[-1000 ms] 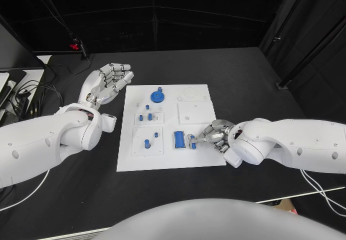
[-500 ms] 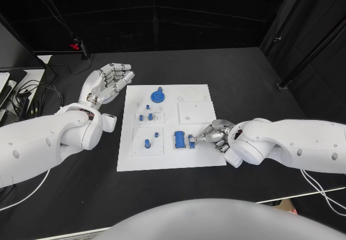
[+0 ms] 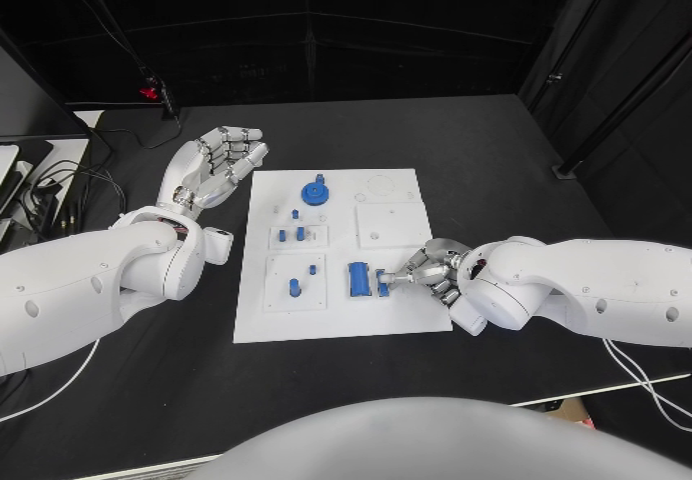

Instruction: Assemble the parts on the task board

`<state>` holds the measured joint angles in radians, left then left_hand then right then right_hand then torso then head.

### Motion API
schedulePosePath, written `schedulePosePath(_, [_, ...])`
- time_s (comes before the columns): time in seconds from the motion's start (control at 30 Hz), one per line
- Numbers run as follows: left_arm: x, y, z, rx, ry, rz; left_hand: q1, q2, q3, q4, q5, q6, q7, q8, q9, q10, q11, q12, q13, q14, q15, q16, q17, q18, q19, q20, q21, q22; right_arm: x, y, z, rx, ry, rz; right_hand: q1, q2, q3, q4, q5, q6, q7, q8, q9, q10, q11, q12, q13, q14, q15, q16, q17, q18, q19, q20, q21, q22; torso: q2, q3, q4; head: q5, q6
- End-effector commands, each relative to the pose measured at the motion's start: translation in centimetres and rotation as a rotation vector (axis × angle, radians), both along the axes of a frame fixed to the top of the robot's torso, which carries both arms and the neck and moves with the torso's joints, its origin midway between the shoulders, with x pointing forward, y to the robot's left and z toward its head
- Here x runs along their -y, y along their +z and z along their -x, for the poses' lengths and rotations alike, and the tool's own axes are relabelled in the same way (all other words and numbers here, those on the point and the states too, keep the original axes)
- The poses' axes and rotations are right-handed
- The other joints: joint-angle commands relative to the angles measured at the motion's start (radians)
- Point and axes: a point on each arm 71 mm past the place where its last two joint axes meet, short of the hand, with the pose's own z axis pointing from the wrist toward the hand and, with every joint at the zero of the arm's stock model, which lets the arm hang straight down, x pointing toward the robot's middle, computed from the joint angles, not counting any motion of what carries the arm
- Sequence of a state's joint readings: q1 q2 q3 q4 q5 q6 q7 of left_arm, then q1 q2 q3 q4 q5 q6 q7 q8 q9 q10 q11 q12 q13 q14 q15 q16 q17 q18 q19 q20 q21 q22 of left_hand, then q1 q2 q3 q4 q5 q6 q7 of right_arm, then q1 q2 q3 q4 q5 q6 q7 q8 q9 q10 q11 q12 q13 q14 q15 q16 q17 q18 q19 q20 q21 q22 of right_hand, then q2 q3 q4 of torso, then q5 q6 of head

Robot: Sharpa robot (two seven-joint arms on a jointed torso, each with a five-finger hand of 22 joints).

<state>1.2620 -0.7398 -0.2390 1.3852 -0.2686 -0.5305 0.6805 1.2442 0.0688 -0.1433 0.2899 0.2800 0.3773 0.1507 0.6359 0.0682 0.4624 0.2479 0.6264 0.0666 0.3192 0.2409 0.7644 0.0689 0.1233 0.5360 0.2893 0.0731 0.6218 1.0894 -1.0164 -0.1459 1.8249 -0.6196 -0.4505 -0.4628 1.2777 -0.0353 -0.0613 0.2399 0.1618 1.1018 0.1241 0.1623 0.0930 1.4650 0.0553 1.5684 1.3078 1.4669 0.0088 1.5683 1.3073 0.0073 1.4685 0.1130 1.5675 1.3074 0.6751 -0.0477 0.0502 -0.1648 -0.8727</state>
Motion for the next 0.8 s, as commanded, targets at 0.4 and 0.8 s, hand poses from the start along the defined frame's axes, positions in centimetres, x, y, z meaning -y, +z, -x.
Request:
schedulePosePath(0.4, [0.19, 0.38, 0.16, 0.052, -0.027, 0.019, 0.001, 0.009, -0.006, 0.001, 0.006, -0.001, 0.137, 0.004, -0.001, 0.004, -0.002, 0.004, -0.002, 0.0, -0.002, 0.005, -0.001, -0.011, -0.006, 0.0, 0.006, -0.001, -0.11, 0.28, 0.58, 0.023, 0.153, 0.11, 0.052, 0.029, -0.084, 0.035, -0.1, -0.177, -0.056, 0.52, 0.42, 0.106, -0.046, 0.002, 0.263, 0.104, -0.055, 0.002, 0.263, -0.007, 0.102, -0.04, 0.003, 0.263, 0.0, 0.0004, 0.0004, -0.003, 0.0])
schedulePosePath(0.8, [0.17, 0.33, 0.19, 0.051, -0.027, 0.019, 0.001, 0.009, -0.006, 0.001, 0.006, -0.001, 0.137, 0.004, -0.001, 0.004, -0.002, 0.004, -0.002, 0.0, -0.002, 0.005, -0.001, -0.011, -0.006, 0.0, 0.006, -0.001, -0.2, 0.15, 0.31, 0.028, 0.147, 0.123, 0.084, 0.058, -0.086, 0.036, -0.102, -0.2, -0.073, 0.592, 0.493, 0.106, -0.06, 0.002, 0.263, 0.104, -0.058, 0.002, 0.263, -0.007, 0.102, -0.049, 0.003, 0.263, 0.0, -0.0001, 0.0002, -0.003, 0.0])
